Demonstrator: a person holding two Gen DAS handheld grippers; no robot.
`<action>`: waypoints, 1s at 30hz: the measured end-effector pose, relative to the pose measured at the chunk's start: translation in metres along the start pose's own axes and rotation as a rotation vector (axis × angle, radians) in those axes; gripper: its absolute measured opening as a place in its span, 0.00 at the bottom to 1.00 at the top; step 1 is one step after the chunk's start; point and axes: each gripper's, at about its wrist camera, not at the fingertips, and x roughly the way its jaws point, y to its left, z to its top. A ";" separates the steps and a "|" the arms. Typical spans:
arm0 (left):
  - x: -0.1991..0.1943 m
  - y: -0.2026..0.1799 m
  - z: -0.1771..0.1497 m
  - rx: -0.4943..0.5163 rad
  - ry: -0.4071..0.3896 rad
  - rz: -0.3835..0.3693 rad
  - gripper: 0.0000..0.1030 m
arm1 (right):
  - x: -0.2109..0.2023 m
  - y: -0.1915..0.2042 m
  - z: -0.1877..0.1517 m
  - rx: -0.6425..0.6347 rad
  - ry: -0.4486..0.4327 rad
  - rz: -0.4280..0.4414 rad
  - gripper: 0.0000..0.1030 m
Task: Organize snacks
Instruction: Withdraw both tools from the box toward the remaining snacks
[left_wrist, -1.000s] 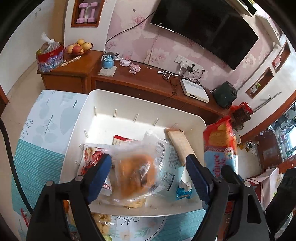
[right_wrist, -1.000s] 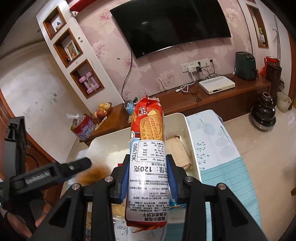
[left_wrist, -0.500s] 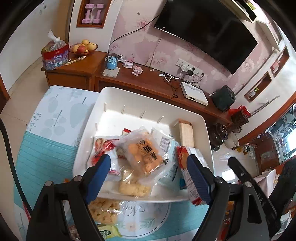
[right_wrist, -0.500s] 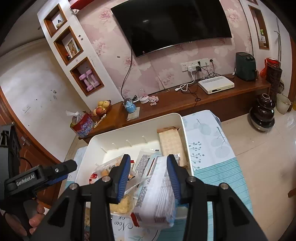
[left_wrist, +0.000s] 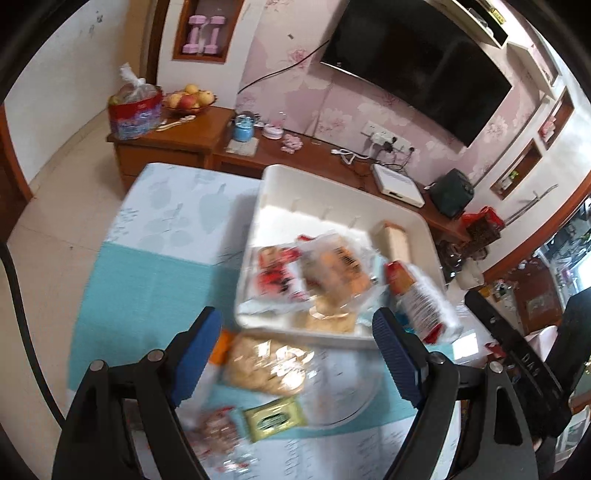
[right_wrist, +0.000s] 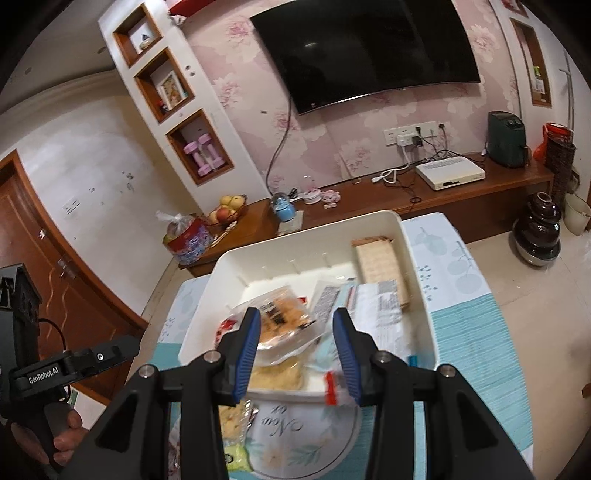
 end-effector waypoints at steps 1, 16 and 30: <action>-0.002 0.004 -0.002 -0.002 0.003 0.007 0.81 | 0.000 0.005 -0.003 -0.005 0.003 0.003 0.40; -0.023 0.108 -0.050 -0.108 0.099 0.144 0.81 | 0.020 0.066 -0.057 -0.108 0.146 0.041 0.40; -0.011 0.149 -0.105 -0.249 0.236 0.125 0.81 | 0.049 0.123 -0.115 -0.215 0.378 0.133 0.40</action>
